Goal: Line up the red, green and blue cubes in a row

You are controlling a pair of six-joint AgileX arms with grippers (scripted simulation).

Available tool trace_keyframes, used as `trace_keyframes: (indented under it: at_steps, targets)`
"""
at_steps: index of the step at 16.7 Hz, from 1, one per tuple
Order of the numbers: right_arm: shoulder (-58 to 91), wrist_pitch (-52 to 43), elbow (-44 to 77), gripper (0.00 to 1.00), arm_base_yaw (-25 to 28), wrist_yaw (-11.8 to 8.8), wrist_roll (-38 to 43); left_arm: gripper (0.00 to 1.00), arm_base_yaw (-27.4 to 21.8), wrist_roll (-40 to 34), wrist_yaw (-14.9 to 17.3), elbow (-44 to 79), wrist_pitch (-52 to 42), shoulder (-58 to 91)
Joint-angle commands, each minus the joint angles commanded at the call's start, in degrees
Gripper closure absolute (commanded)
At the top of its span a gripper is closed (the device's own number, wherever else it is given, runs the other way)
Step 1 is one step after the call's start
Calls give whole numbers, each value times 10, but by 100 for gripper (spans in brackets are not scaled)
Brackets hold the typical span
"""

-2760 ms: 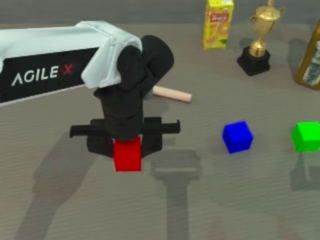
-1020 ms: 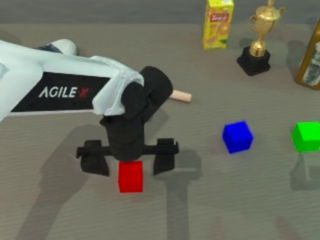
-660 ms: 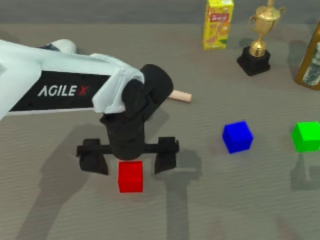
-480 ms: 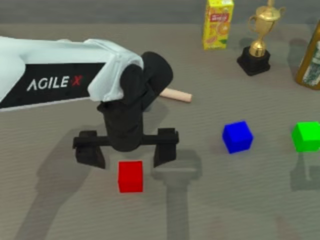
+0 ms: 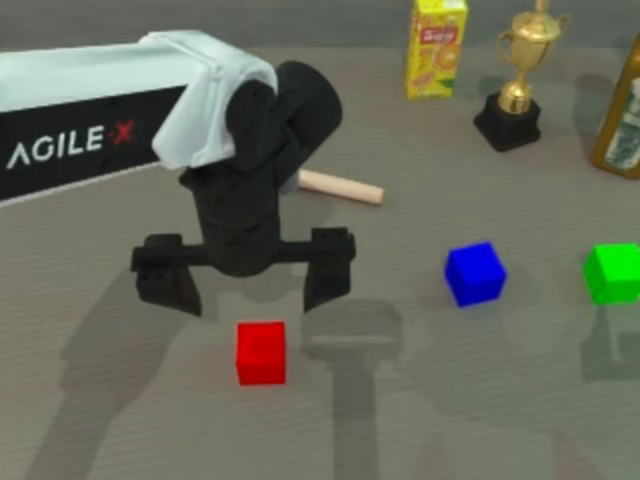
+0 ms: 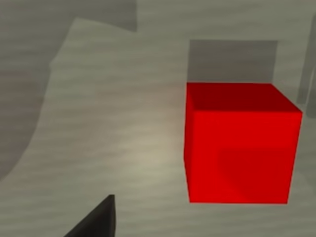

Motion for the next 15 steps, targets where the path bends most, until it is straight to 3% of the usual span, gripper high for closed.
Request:
trace_keyframes:
  at_steps: [6, 15]
  targets:
    - [86, -50, 80, 0, 1, 3, 3, 0, 44, 4, -4, -76, 49, -90]
    - [545, -302, 418, 0, 25, 1, 8, 0, 228, 99, -10, -435, 284, -568]
